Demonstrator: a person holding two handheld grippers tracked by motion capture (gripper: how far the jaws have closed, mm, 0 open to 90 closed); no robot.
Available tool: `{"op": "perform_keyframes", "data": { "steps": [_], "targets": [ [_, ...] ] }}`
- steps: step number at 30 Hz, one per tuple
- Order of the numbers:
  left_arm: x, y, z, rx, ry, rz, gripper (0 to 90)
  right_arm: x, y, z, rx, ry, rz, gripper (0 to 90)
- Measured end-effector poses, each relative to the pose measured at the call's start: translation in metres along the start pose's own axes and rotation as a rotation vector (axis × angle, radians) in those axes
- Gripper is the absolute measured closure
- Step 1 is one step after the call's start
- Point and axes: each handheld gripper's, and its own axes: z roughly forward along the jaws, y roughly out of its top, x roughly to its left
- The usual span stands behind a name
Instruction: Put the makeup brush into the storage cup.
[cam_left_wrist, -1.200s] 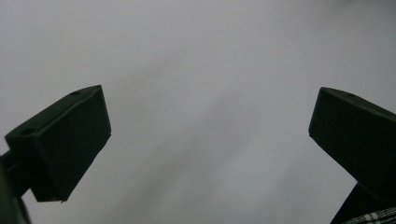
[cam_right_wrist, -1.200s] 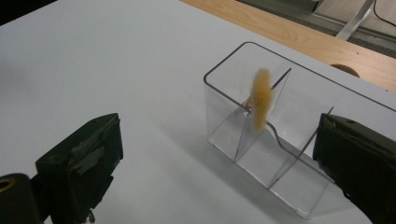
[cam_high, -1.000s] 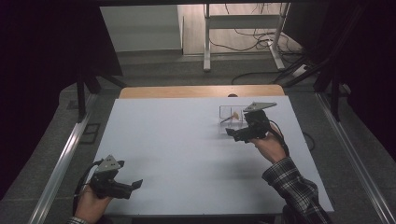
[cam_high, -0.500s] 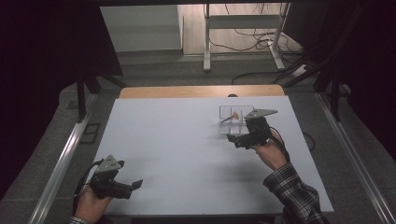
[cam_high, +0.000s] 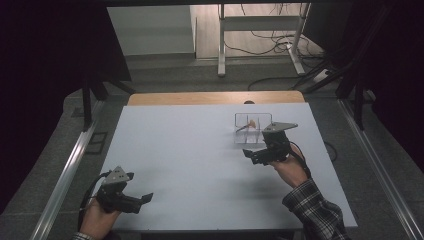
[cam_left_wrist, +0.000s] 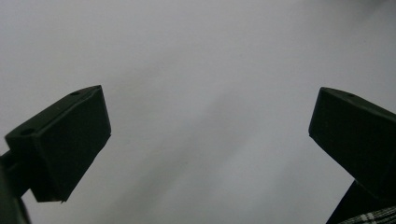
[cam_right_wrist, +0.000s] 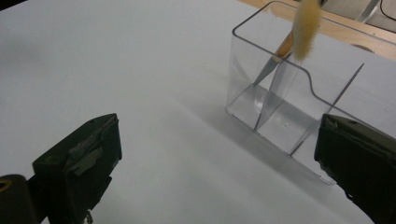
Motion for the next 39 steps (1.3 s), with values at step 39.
{"op": "perform_keyframes", "data": {
  "steps": [39],
  "targets": [
    [0.000, 0.000, -0.002, -0.013, 0.008, 0.008, 0.0, 0.019, -0.023, -0.022, 0.024, 0.032, -0.023, 0.6]
  ]
}}
